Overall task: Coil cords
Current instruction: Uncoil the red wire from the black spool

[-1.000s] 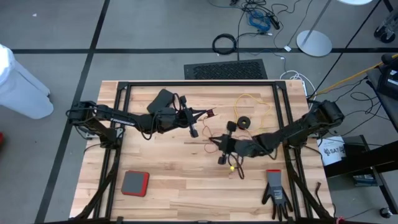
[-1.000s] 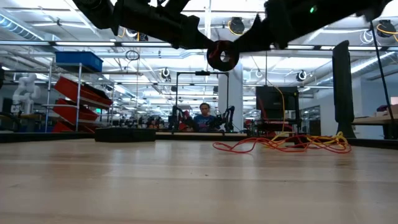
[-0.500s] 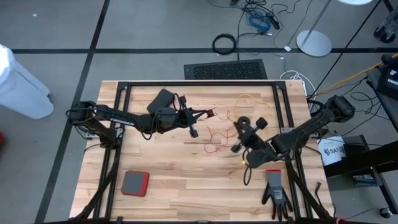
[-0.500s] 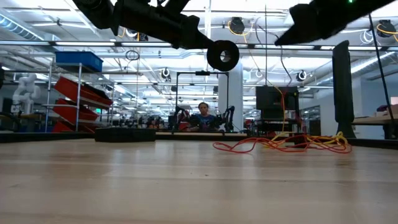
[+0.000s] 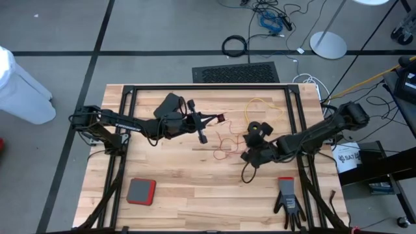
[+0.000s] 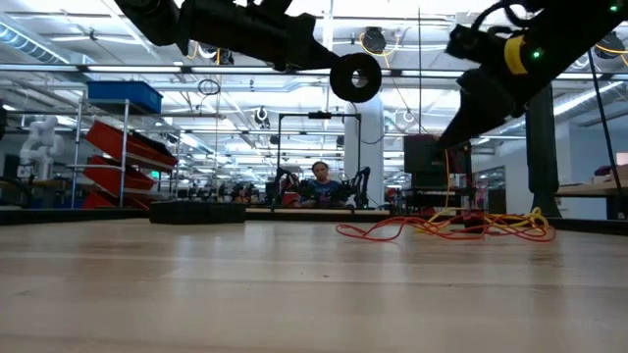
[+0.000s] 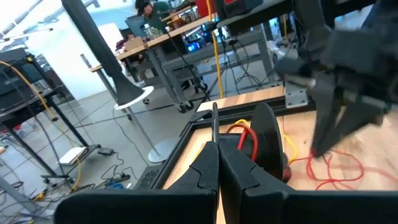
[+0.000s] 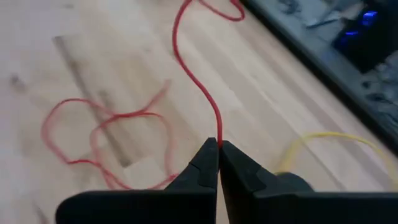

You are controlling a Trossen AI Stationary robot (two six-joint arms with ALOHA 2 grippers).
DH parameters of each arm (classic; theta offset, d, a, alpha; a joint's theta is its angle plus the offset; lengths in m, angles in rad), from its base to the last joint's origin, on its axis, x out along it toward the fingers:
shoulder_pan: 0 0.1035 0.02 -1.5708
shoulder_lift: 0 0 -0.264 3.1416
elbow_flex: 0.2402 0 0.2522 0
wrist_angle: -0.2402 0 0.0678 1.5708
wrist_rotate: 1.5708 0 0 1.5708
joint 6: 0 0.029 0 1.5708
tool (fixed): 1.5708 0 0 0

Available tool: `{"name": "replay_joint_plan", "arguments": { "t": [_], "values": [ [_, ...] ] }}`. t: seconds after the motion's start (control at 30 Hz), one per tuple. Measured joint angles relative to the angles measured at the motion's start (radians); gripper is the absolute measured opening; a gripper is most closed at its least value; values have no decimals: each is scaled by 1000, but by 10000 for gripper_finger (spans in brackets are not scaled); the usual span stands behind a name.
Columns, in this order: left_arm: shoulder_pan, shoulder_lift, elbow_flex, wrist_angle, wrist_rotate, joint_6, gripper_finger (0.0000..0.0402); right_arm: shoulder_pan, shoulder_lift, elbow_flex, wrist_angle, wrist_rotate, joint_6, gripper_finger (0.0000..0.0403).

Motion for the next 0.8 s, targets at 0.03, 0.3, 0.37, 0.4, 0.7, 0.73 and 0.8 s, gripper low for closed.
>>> {"name": "replay_joint_plan", "arguments": {
  "t": [0.03, 0.3, 0.37, 0.4, 0.7, 0.73, 0.8],
  "values": [
    [0, 0, 0, 1, 4, -2, 0, -2, 10, 0, 39, -21, -41, 0],
    [4, 0, 0, 0, 4, -2, 0, -8, 59, 0, 342, -129, -323, 9],
    [3, 0, 0, -1, 4, -3, 0, -8, 61, 0, 353, -131, -338, 25],
    [3, 0, 0, -1, 4, -3, 0, -8, 61, 0, 349, -131, -339, 36],
    [3, 0, 0, -6, 4, -2, 0, -5, 62, 0, 341, -223, -302, 168],
    [3, 0, 0, -6, 4, -2, 0, -5, 62, 0, 348, -214, -302, 178],
    [3, 0, 0, -4, 4, -2, 0, -6, 63, 0, 387, -160, -303, 191]
  ]
}}
